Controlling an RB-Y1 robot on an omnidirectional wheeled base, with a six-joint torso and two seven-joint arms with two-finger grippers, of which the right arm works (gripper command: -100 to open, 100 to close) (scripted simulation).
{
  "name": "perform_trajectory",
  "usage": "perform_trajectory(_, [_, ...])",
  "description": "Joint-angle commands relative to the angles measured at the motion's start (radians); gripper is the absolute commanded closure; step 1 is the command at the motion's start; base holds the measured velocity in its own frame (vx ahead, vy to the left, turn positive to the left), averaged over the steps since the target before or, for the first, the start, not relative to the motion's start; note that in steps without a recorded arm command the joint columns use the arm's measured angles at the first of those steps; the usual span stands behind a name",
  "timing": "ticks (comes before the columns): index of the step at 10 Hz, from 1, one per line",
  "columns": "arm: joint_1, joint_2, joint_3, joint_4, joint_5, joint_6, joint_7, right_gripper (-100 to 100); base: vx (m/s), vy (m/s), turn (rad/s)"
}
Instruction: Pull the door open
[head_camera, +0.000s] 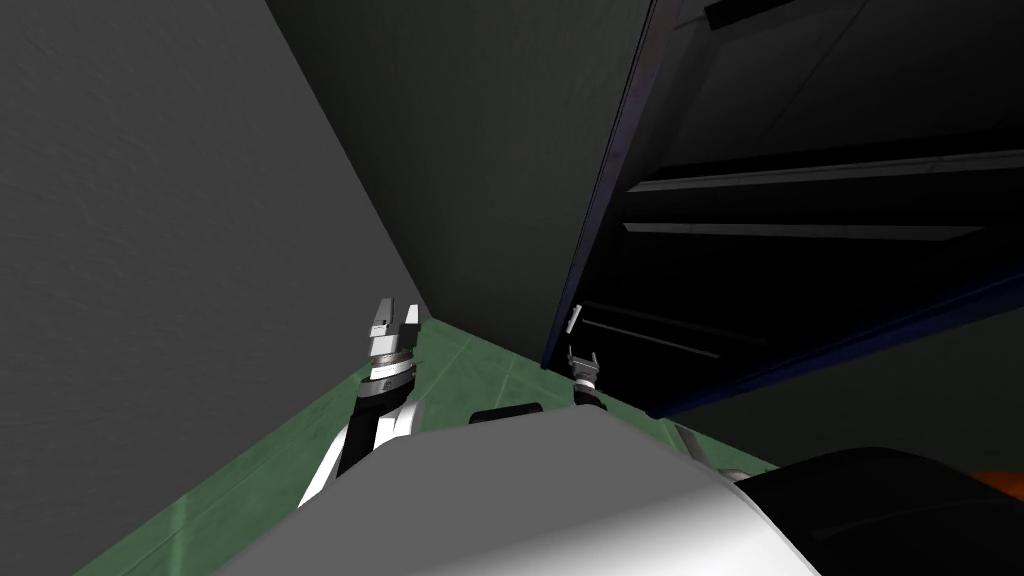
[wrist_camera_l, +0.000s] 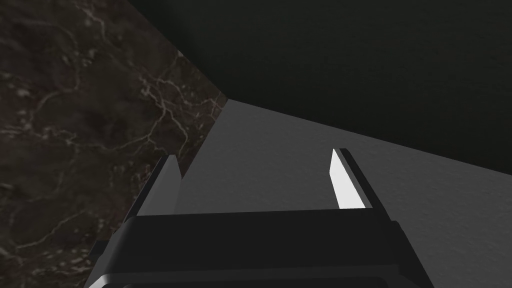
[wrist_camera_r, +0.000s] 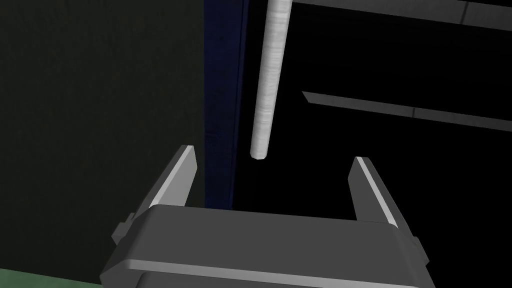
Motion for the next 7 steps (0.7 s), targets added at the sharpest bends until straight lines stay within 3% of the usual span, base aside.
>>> perform_trajectory(1, [-0.006, -0.001, 0.007, 0.029, -0.018, -0.01, -0.022, -100, 0.14, -0.065, 0.054])
perform_trajectory(6, [-0.026, -0.013, 0.028, 0.121, -0.086, -0.035, -0.097, -100, 0.158, -0.05, 0.055])
perform_trajectory(7, [-0.02, -0.012, 0.024, 0.101, -0.08, -0.027, -0.084, -100, 0.074, -0.03, 0.012])
